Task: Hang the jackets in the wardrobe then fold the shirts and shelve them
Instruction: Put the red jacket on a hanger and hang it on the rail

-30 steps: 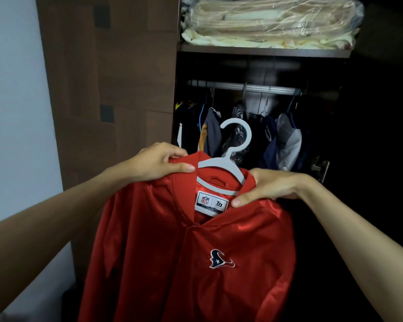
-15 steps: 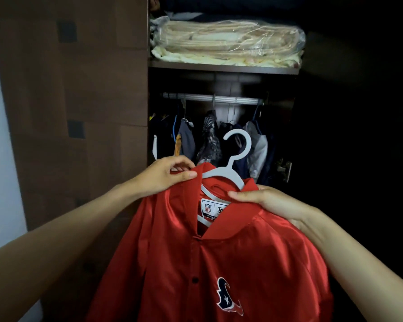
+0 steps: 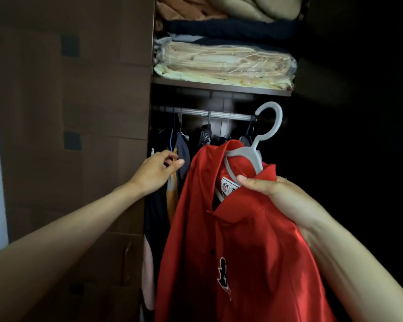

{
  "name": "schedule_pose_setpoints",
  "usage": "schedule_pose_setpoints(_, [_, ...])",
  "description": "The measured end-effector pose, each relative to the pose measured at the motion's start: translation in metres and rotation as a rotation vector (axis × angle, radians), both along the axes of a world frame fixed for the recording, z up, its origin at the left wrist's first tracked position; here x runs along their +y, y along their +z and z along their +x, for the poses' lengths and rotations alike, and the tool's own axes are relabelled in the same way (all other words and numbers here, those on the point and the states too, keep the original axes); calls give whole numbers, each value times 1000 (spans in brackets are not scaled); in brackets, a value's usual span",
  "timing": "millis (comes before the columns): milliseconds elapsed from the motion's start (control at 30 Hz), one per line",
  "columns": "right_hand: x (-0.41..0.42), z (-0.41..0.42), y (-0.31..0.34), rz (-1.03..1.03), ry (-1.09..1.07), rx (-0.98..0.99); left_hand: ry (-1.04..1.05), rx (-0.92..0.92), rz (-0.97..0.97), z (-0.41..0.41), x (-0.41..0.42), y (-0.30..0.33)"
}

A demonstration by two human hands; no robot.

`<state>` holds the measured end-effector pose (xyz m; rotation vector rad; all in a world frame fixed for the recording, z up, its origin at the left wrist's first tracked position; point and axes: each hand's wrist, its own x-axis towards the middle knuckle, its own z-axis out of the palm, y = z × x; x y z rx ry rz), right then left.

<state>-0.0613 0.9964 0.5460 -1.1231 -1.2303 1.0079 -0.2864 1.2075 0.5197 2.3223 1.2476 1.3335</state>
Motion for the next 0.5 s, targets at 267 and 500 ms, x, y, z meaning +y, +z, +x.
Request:
schedule_pose_setpoints(267, [54,-18,12,83,65,139,50,-30,-12,1,13,7])
schedule_pose_setpoints(500, [204,-58,-1,-35,8,175,140,-130,-6,3,37,19])
